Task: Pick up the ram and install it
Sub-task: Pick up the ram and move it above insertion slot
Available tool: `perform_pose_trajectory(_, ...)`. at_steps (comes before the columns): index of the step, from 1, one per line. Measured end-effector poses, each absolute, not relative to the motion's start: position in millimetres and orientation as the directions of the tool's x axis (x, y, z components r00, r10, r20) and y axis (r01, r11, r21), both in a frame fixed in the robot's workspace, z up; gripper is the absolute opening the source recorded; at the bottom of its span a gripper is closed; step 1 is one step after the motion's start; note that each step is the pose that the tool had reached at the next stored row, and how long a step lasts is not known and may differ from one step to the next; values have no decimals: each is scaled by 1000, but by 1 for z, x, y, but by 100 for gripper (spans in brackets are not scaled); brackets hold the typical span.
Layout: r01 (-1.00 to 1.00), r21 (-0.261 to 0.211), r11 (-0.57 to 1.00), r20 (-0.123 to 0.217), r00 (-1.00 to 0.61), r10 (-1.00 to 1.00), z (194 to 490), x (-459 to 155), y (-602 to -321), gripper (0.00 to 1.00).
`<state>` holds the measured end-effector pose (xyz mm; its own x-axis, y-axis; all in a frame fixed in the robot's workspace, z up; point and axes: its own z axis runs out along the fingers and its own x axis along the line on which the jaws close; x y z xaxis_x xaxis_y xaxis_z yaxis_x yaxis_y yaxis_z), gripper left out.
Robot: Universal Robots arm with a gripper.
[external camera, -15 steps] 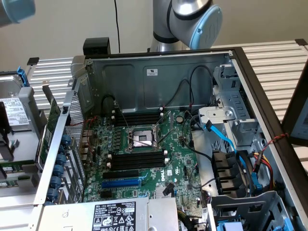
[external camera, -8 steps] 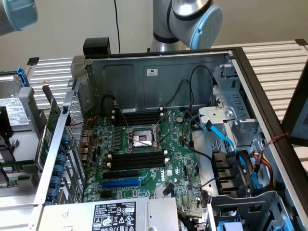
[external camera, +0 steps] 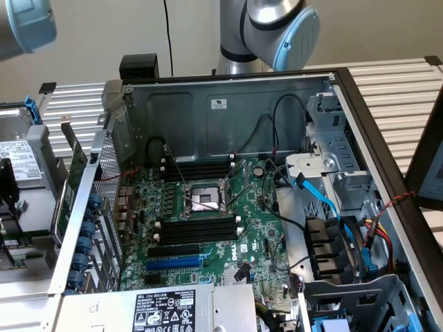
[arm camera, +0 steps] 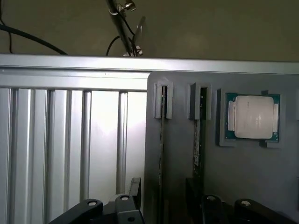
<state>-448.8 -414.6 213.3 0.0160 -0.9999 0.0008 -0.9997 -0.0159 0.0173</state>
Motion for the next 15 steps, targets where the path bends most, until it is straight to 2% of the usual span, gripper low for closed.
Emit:
perform_pose_trajectory(12, -1000, 23, -16, -5, 16, -1000, 200, -451, -415, 51)
perform_pose_trajectory(13, -1000, 23, -16, -6, 16, -1000, 199, -452, -415, 49)
perform_pose_trajectory(15, -1000, 23, -16, -7, 16, -1000, 197, -452, -415, 36)
